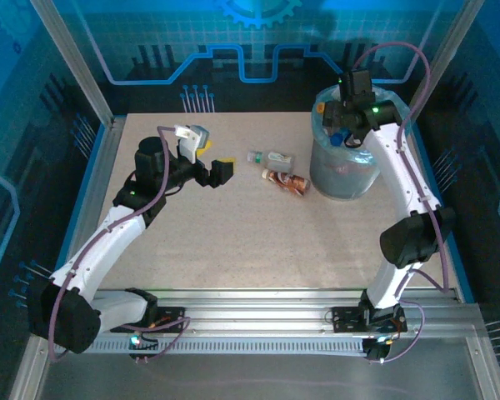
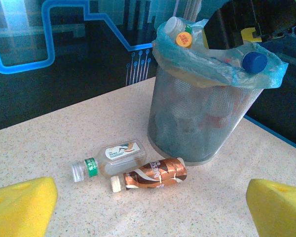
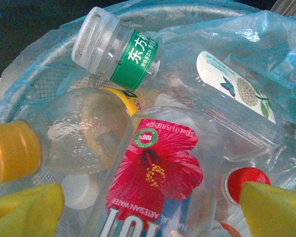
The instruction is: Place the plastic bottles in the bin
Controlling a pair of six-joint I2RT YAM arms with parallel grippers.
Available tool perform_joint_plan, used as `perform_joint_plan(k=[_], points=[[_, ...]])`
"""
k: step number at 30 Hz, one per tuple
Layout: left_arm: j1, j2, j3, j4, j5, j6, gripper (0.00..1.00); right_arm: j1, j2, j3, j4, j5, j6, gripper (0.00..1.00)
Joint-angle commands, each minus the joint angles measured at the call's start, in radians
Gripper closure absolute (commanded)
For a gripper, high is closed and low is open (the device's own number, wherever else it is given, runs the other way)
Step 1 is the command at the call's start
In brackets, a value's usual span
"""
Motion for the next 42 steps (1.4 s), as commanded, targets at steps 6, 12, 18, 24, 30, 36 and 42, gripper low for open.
perform_joint_plan(k=[6,12,18,24,30,36,42], points=[[-0.004,-0.008,-0.002,-0.004,0.004,-0.002,0.01,0.023,-0.057,0.056,-0.064,0.042,-0.047,0.12],[-0.004,-0.015,-0.003,-0.002,0.001,0.001,0.01,-0.02,-0.09,-0.004,-0.109,0.04,-0.064,0.19],[-0.005,-0.014,-0.003,0.001,0.006,-0.005,0.01,-0.07,-0.126,-0.058,-0.129,0.066,-0.082,0.22],[-0.005,-0.019,-0.003,-0.002,0.0,-0.001,0.01,-0.082,-0.154,-0.062,-0.126,0.078,-0.084,0.22],[-0.005,-0.022,-0.003,-0.005,-0.003,0.001,0.01,-0.046,-0.136,-0.111,-0.09,0.039,-0.071,0.25],[-0.005,-0.028,-0.005,-0.004,-0.007,0.002,0.01,-0.023,-0.113,-0.175,-0.057,0.006,-0.057,0.34],[-0.005,-0.04,-0.006,-0.005,-0.011,0.004,0.01,-0.019,-0.081,-0.18,-0.059,-0.02,-0.047,0.38]])
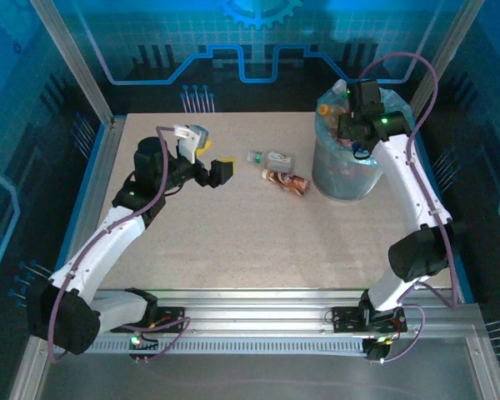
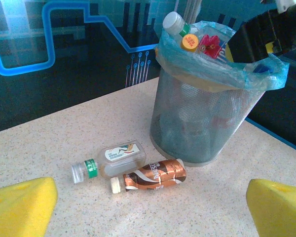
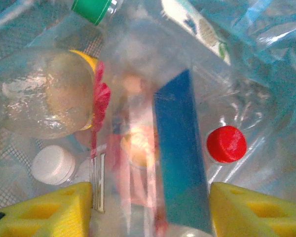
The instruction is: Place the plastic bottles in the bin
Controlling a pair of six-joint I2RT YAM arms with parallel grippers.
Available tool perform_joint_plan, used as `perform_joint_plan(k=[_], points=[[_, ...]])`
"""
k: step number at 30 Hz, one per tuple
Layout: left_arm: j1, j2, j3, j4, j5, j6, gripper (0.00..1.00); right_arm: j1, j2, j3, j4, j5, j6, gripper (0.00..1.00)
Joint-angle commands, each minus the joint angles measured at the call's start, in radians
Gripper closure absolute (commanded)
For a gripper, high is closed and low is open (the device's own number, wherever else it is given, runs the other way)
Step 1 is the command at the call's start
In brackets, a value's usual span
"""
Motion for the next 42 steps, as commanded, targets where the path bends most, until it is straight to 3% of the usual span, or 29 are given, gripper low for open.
perform_joint_plan(k=[1,8,15,21,28,34,42], points=[[-0.004,-0.031,-0.006,-0.005,-0.011,0.009,0.01,0.008,0.03,-0.011,-0.055,-0.03,0.013,0.37],[-0.005,-0.034,-0.005,-0.007,-0.011,0.01,0.01,0.034,-0.02,0.087,-0.061,-0.042,0.021,0.16],[-0.005,-0.042,-0.003,-0.013,-0.023,0.021,0.01,0.1,-0.111,0.117,-0.017,-0.02,0.02,0.15],[-0.005,-0.033,0.008,-0.024,-0.035,0.0,0.01,0.255,-0.119,0.093,0.078,-0.072,-0.058,0.17],[-0.007,-0.016,0.027,-0.102,-0.142,-0.13,0.01,0.376,0.07,0.159,0.06,-0.275,-0.237,0.19],[-0.003,-0.019,0.02,-0.244,-0.248,-0.195,0.01,0.388,0.295,0.235,-0.054,-0.244,-0.298,0.18],[-0.002,-0.005,-0.018,-0.313,-0.258,-0.259,0.01,0.312,0.433,0.151,-0.042,-0.242,-0.31,0.12]])
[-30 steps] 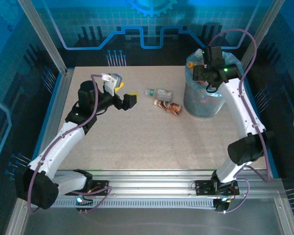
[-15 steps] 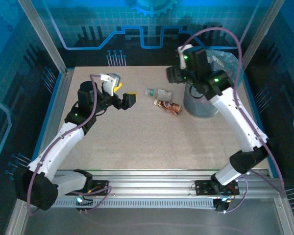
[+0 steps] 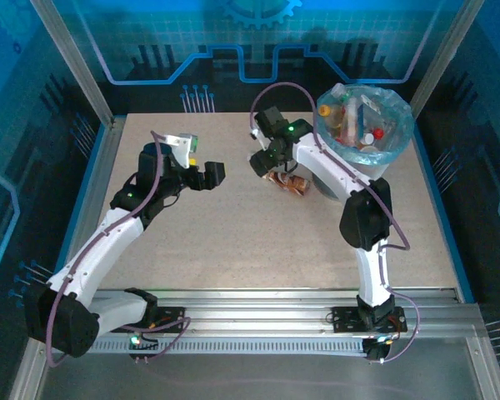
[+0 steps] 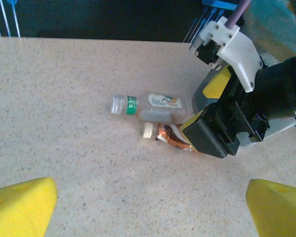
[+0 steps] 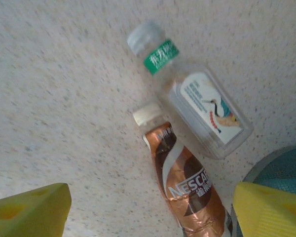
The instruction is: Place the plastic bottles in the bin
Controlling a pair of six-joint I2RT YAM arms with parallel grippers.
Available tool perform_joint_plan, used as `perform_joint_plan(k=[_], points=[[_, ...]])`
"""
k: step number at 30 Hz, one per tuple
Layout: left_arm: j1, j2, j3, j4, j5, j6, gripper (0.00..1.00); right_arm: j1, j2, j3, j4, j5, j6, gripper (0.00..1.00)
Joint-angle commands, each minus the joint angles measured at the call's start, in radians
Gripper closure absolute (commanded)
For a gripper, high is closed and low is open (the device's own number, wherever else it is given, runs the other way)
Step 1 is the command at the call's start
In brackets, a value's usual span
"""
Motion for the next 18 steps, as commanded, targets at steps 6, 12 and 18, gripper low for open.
perform_joint_plan(k=[6,12,18], points=[[-0.002,0.025,-0.018,-0.051,-0.028,-0.06,0.01,-0.094,0.053,-0.1,0.026,0.014,-0.028,0.08],[-0.002,0.062,0.008,-0.05,-0.021,-0.086,0.01,-0.097,0.099,-0.126,0.033,-0.014,-0.025,0.08],[-0.002,0.081,0.033,-0.079,-0.021,-0.087,0.01,-0.098,0.113,-0.2,0.063,-0.025,-0.008,0.1]])
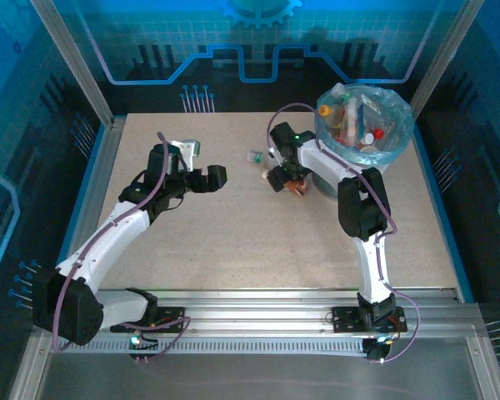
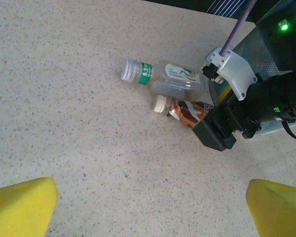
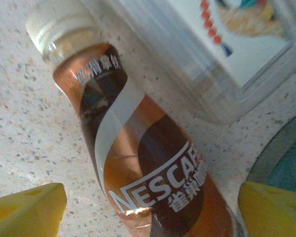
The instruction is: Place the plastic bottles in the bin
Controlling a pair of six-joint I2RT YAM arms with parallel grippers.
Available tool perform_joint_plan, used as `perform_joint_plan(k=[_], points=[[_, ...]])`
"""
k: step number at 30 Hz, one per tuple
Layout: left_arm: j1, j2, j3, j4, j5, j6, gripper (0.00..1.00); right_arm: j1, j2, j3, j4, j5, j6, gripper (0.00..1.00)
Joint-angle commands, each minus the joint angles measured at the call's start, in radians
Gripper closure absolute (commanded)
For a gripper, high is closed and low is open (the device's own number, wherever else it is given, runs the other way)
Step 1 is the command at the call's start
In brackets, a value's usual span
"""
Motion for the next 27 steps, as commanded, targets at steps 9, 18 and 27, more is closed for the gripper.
perform_joint_plan(k=[9,18,27], points=[[-0.002,0.01,0.039,-0.025,-0.017,-0.011,0.01,0.009,0.034,-0.063,0.014,-0.05,0.005,0.27],[-0.002,-0.021,0.058,-0.035,-0.033,0.01,0.01,0.071,-0.062,0.029,-0.072,-0.099,-0.065,0.42],[-0.009,-0.064,0.167,0.031,-0.008,0.069,0.02,0.102,-0.245,0.233,-0.119,-0.204,-0.102,0.44]])
